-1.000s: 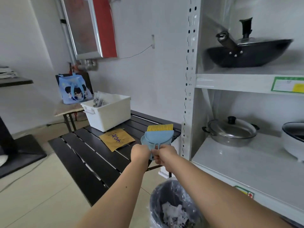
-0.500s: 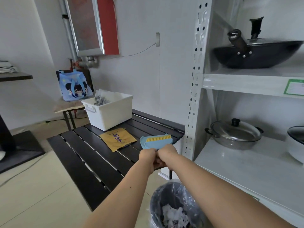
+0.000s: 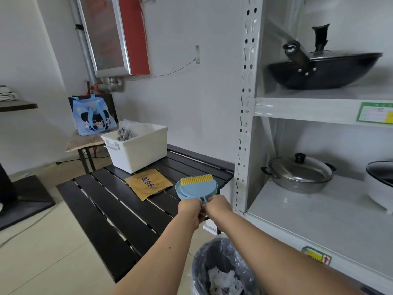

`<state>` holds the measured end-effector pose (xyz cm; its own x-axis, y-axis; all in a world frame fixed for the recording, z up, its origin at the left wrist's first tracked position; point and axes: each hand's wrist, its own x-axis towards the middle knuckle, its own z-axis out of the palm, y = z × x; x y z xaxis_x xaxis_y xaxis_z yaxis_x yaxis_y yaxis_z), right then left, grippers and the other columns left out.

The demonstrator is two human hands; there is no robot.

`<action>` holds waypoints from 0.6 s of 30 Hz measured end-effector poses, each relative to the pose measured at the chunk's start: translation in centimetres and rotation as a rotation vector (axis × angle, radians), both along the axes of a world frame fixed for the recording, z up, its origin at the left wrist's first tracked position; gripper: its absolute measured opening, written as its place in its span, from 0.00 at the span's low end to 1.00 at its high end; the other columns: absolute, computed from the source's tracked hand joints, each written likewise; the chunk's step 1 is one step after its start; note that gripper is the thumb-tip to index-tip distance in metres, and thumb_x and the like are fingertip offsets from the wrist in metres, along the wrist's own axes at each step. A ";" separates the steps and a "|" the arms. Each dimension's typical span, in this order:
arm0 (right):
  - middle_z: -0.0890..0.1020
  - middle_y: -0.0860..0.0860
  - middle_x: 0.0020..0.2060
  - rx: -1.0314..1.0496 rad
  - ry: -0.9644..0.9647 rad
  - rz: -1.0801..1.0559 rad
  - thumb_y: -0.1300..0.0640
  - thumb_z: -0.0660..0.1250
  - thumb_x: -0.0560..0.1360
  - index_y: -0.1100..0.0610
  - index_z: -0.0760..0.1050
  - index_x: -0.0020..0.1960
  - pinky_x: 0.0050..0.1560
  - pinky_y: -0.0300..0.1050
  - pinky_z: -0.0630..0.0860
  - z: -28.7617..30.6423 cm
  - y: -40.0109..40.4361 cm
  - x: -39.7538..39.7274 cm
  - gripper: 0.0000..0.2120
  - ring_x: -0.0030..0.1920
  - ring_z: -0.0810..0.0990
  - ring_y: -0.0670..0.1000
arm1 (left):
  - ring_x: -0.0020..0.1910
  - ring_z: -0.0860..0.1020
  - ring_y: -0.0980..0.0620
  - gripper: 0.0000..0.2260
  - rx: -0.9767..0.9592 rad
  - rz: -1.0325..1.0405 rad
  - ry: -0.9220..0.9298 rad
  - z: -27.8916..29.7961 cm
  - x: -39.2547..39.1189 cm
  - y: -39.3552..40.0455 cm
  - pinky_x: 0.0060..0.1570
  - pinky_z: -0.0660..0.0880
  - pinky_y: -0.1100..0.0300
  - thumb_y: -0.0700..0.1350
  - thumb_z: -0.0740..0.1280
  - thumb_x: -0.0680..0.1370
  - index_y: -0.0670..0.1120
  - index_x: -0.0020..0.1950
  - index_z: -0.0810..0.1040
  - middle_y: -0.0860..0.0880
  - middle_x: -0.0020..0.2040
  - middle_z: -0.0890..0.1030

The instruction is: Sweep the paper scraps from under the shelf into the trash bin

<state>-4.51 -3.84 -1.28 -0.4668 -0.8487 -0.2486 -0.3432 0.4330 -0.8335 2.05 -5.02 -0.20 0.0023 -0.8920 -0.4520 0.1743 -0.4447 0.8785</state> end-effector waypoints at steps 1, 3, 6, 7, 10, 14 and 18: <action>0.81 0.56 0.46 0.002 -0.053 -0.018 0.59 0.61 0.75 0.59 0.77 0.55 0.27 0.38 0.63 -0.1 0.2 0.0 0.11 0.40 0.74 0.54 | 0.34 0.75 0.48 0.15 0.004 0.002 -0.005 0.0 0.0 0.0 0.38 0.78 0.52 0.32 0.60 0.76 0.40 0.62 0.71 0.44 0.37 0.75; 0.79 0.56 0.44 0.005 -0.126 -0.008 0.60 0.61 0.75 0.59 0.77 0.56 0.28 0.38 0.64 0.0 0.5 0.0 0.11 0.39 0.73 0.54 | 0.37 0.76 0.46 0.14 0.012 0.000 -0.014 -0.2 -0.1 0.0 0.47 0.79 0.47 0.32 0.60 0.76 0.41 0.61 0.71 0.43 0.38 0.75; 0.81 0.57 0.48 0.005 -0.190 -0.018 0.62 0.61 0.73 0.59 0.76 0.56 0.29 0.39 0.66 0.1 0.9 0.1 0.13 0.40 0.74 0.54 | 0.47 0.79 0.43 0.14 0.021 0.015 -0.032 -0.6 -0.2 -0.3 0.52 0.80 0.46 0.32 0.59 0.76 0.42 0.60 0.71 0.42 0.45 0.78; 0.82 0.58 0.50 -0.001 -0.215 -0.028 0.62 0.61 0.72 0.58 0.77 0.56 0.28 0.39 0.67 0.0 0.9 0.1 0.14 0.40 0.75 0.54 | 0.48 0.80 0.43 0.14 0.020 0.029 -0.038 -0.7 -0.2 -0.4 0.51 0.80 0.46 0.32 0.58 0.76 0.42 0.60 0.71 0.42 0.48 0.78; 0.83 0.58 0.52 -0.012 -0.264 -0.052 0.62 0.59 0.73 0.57 0.77 0.56 0.27 0.39 0.66 0.2 0.9 0.2 0.14 0.35 0.74 0.50 | 0.45 0.80 0.46 0.11 0.022 0.057 -0.044 -0.7 -0.3 -0.4 0.45 0.80 0.50 0.33 0.59 0.76 0.45 0.55 0.71 0.42 0.50 0.79; 0.80 0.55 0.42 -0.007 -0.275 -0.071 0.62 0.57 0.75 0.58 0.77 0.56 0.27 0.38 0.66 0.3 1.3 0.0 0.14 0.31 0.72 0.48 | 0.43 0.78 0.48 0.09 0.025 0.047 -0.060 -0.5 -0.4 -0.2 0.46 0.79 0.50 0.34 0.59 0.77 0.44 0.54 0.71 0.42 0.49 0.79; 0.74 0.50 0.34 -0.045 -0.220 -0.045 0.61 0.55 0.78 0.57 0.75 0.51 0.29 0.38 0.64 1.1 2.3 -0.4 0.10 0.31 0.69 0.47 | 0.39 0.74 0.51 0.07 -0.009 0.049 -0.155 0.0 -0.8 0.2 0.35 0.74 0.58 0.38 0.59 0.77 0.43 0.54 0.71 0.45 0.49 0.77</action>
